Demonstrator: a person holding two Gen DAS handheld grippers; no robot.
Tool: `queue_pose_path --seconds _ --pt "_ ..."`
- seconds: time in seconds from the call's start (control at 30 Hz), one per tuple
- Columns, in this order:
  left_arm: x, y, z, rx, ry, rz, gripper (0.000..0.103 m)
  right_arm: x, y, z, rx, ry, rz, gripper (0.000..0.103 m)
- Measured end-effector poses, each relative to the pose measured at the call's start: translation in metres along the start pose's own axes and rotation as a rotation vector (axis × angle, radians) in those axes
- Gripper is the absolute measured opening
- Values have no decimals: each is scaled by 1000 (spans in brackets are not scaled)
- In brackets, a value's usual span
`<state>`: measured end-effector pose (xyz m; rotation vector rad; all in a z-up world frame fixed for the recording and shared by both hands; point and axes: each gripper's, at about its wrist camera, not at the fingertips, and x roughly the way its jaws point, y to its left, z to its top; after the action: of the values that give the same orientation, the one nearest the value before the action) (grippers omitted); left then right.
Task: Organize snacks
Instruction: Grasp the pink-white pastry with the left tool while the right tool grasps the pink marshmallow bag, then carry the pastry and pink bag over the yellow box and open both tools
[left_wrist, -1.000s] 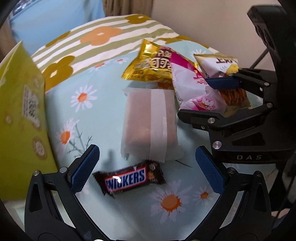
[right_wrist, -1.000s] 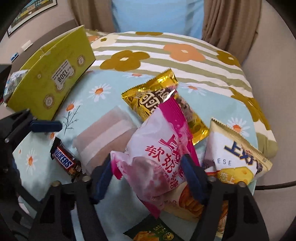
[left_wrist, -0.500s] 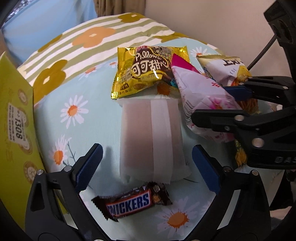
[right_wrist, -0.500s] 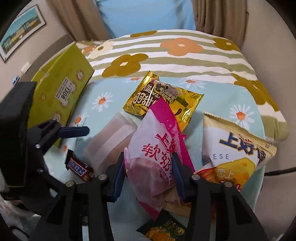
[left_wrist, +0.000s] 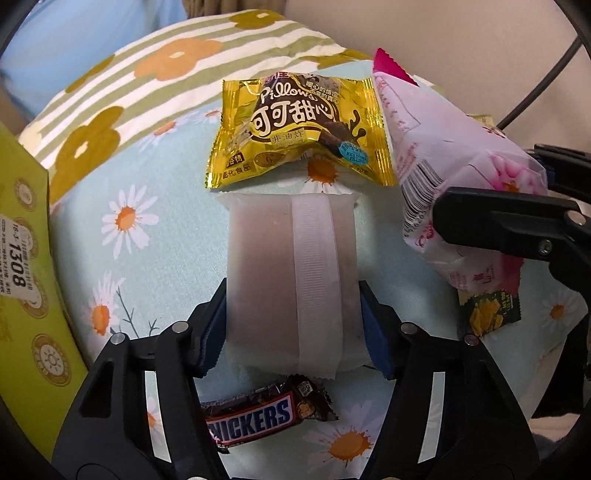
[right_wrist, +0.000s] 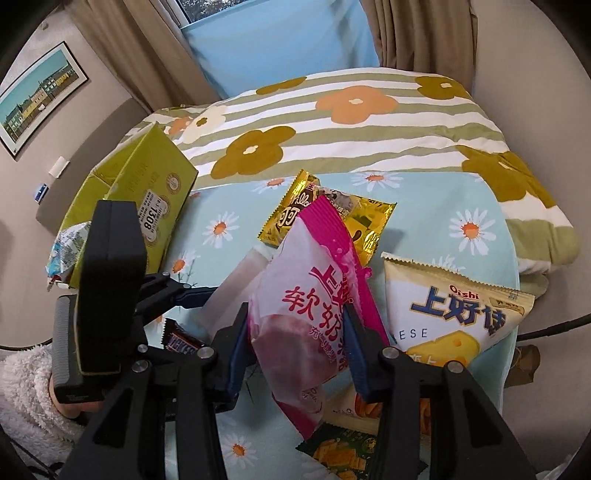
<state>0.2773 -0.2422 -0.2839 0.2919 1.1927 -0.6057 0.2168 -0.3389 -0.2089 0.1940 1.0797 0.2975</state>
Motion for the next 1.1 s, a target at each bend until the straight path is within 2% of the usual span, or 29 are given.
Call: queue_pose_path --seconds 0.33,0.73,0.93,1.1 --pt "-39 -3 -2 -66 -71 27 59 -31 5 3 -11 -44 63 43" --pt "-145 -4 -17 -237 -274 99 59 -99 46 27 -143 -146 139 42" --pt "-197 18 -32 -319 -350 154 59 -112 72 48 -205 -179 207 43" --pt "-232 58 -49 -381 -403 204 59 -108 106 64 -243 -196 233 43"
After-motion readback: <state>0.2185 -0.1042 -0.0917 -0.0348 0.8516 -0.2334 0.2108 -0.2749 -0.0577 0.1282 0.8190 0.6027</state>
